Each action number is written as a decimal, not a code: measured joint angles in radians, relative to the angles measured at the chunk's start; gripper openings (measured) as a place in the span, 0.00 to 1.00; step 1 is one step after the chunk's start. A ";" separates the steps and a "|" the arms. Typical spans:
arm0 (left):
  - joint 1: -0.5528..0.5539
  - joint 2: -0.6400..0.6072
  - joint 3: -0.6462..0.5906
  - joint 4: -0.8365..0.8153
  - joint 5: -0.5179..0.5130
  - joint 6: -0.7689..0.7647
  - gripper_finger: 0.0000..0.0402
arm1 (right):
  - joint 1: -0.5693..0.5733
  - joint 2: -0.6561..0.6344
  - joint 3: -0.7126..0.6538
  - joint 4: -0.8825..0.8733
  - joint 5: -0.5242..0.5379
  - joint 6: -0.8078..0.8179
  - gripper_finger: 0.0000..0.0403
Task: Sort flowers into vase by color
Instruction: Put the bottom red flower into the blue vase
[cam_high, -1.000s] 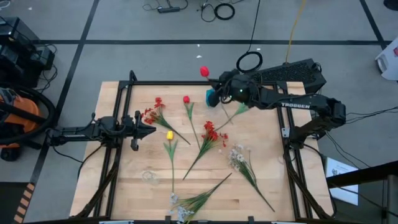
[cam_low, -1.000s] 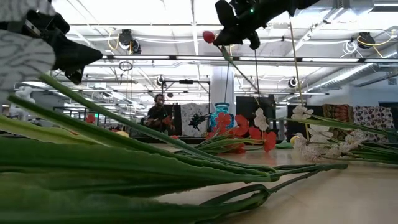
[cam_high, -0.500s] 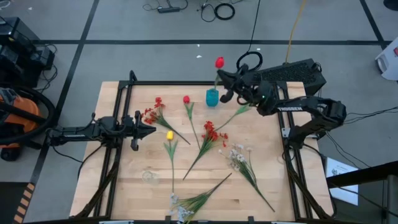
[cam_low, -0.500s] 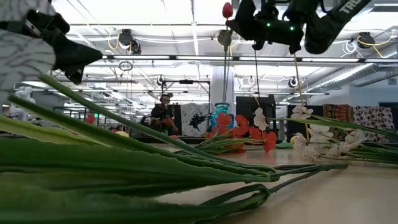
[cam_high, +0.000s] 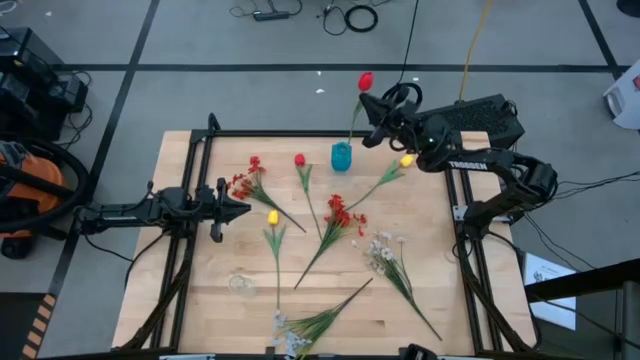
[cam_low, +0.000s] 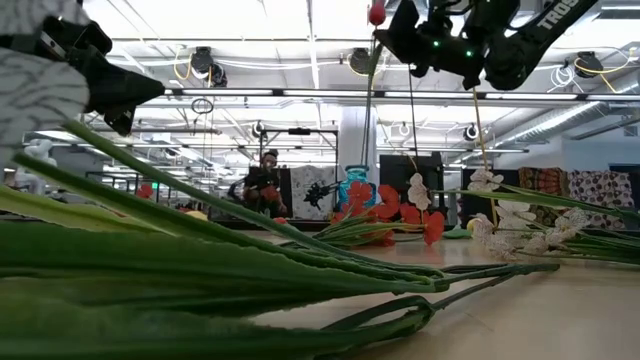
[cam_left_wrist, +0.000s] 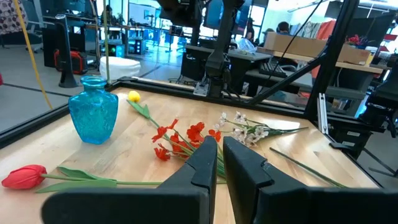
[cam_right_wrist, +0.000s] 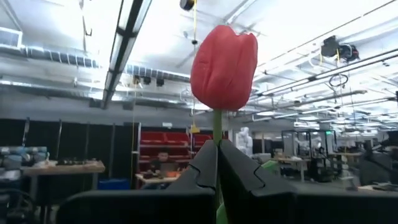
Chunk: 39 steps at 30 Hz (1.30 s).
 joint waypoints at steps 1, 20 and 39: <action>0.000 0.000 0.000 0.000 0.000 0.000 0.09 | -0.003 0.000 0.000 0.007 -0.006 0.002 0.00; 0.000 0.000 0.000 0.000 0.000 0.000 0.09 | -0.009 0.009 0.000 -0.045 -0.044 -0.032 0.00; 0.000 0.000 0.000 0.000 0.000 0.000 0.09 | -0.005 0.254 0.001 -0.028 -0.041 0.037 0.00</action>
